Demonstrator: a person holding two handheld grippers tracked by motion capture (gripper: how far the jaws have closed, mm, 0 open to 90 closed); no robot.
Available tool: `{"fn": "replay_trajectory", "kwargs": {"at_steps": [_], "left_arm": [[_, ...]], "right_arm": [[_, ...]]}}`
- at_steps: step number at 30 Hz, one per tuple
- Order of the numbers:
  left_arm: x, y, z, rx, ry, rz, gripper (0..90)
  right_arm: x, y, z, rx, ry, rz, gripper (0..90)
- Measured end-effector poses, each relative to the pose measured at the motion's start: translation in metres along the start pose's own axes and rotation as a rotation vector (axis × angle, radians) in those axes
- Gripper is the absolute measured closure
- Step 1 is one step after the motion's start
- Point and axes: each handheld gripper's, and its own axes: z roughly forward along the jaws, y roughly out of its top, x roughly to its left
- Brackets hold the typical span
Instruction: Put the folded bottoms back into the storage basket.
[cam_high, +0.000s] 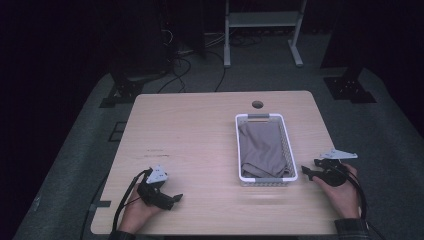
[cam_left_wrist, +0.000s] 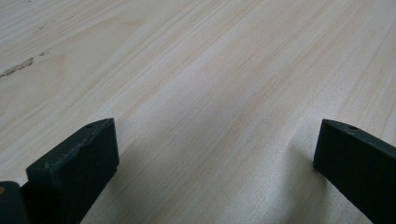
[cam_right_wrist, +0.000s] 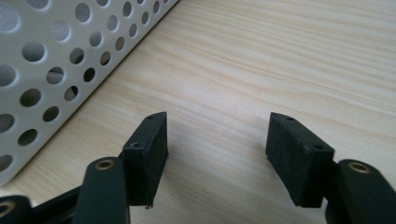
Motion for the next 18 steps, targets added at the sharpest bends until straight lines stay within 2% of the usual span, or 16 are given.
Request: {"fn": "replay_trajectory", "kwargs": {"at_steps": [3, 8, 18], "left_arm": [[0.0, 0.0, 0.0, 0.0, 0.0, 0.0, 0.0], [0.0, 0.0, 0.0, 0.0, 0.0, 0.0, 0.0], [0.0, 0.0, 0.0, 0.0, 0.0, 0.0, 0.0]], "right_arm": [[0.0, -0.0024, 0.0015, -0.018, -0.007, 0.003, 29.2], [0.0001, -0.0013, 0.0038, 0.0, -0.012, 0.005, 17.0], [0.0, -0.0012, 0.004, 0.003, -0.016, 0.008, 16.3]]}}
